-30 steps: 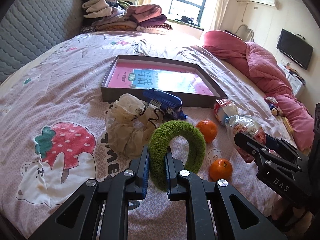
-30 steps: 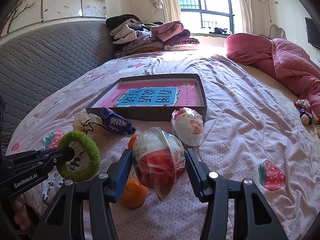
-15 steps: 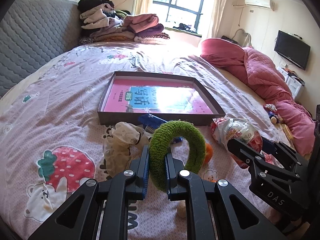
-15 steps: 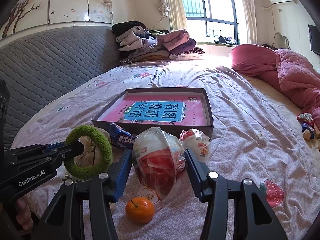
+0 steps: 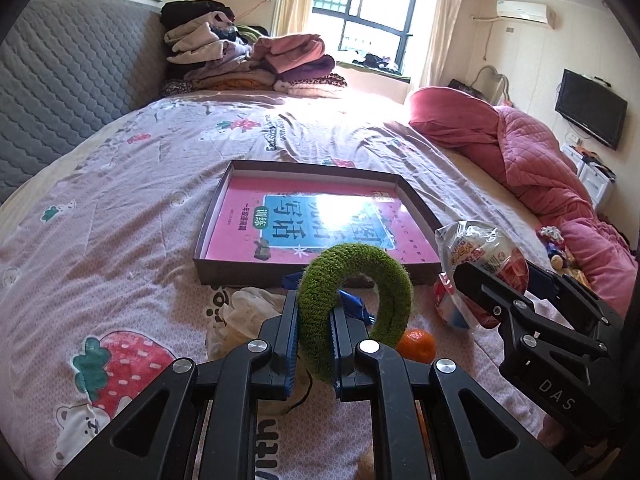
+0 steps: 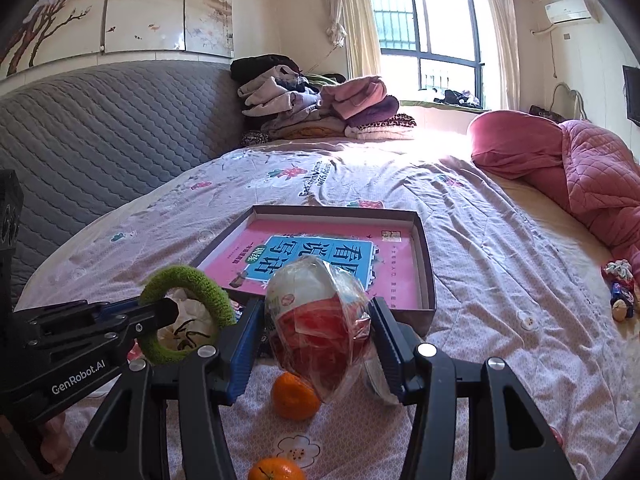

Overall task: Organize objects
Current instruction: 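Carry the green ring into the tray with the left tool while the right tool carries the bagged red ball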

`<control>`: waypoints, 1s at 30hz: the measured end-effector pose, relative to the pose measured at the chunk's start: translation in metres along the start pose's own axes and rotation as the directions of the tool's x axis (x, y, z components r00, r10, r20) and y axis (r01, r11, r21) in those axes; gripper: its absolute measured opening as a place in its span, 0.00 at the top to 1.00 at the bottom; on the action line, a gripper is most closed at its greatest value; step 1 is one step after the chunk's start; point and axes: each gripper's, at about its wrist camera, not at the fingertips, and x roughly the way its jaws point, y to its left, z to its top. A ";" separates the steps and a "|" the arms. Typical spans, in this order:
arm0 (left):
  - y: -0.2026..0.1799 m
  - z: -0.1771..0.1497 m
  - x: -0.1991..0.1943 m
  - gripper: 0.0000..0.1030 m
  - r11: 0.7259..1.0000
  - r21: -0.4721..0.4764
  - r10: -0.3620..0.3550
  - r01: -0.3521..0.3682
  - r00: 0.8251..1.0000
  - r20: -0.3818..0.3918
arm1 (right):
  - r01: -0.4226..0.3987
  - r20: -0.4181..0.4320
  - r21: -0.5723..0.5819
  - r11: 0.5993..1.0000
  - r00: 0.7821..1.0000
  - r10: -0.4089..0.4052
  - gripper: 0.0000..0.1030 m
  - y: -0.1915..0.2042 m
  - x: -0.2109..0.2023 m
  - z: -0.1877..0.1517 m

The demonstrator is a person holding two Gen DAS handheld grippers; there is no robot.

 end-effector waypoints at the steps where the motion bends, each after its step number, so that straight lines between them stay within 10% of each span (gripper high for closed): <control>1: 0.001 0.002 0.002 0.87 1.000 -0.001 0.001 -0.001 1.000 0.001 | 0.001 0.001 -0.002 1.000 1.000 -0.001 0.48 0.000 0.002 0.002; 30: 0.028 0.071 0.091 0.87 0.996 -0.069 0.058 -0.062 0.996 -0.064 | -0.007 -0.132 -0.028 1.000 0.991 0.003 0.48 -0.041 0.101 0.042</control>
